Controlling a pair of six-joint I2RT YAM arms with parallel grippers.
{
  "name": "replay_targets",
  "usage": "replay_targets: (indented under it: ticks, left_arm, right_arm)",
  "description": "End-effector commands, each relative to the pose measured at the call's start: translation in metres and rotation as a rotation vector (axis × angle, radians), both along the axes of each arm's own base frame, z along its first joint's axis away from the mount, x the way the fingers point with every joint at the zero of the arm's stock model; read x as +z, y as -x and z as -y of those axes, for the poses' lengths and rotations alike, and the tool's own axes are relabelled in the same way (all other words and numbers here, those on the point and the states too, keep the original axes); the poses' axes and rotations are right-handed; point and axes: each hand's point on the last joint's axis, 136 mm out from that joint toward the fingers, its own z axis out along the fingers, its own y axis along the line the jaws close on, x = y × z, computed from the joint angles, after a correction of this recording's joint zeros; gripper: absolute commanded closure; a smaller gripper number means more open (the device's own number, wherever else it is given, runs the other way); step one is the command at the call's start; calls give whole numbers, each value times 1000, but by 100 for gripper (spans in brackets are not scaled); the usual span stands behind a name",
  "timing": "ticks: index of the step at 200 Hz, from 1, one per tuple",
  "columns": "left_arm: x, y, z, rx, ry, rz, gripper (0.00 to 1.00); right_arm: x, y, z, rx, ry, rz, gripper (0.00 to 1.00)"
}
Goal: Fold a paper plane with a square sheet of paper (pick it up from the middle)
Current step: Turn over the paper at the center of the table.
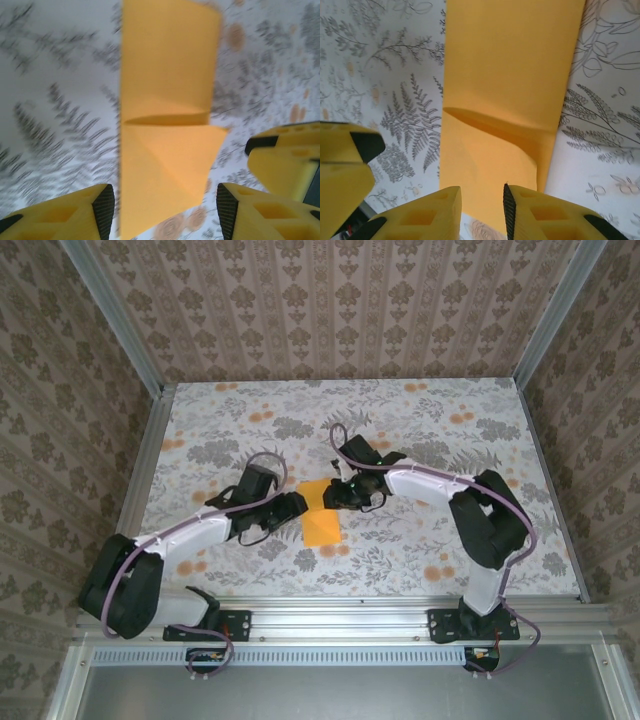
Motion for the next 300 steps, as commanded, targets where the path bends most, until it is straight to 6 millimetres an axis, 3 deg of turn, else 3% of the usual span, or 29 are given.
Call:
replay_targets:
  ticks: [1, 87, 146, 196, 234, 268, 300]
  left_arm:
    - [-6, 15, -4, 8, 15, -60, 40]
    - [-24, 38, 12, -56, 79, -175, 39]
    - [-38, 47, 33, -120, 95, -240, 40]
    - [-46, 40, 45, -119, 133, -232, 43]
    - [-34, 28, 57, -125, 191, -176, 53]
    - [-29, 24, 54, -103, 181, -151, 62]
    - [-24, 18, 55, -80, 232, -111, 62]
  right_arm:
    - [-12, 1, -2, 19, 28, -32, 73]
    - [-59, -1, 14, -59, 93, -123, 74]
    - [-75, 2, 23, -111, 104, -186, 74]
    - [-80, 3, 23, -131, 84, -215, 74]
    - [-81, 5, 24, -132, 84, -224, 74]
    - [-81, 7, 24, -135, 84, -226, 74]
    - [-81, 8, 25, -135, 83, -226, 74]
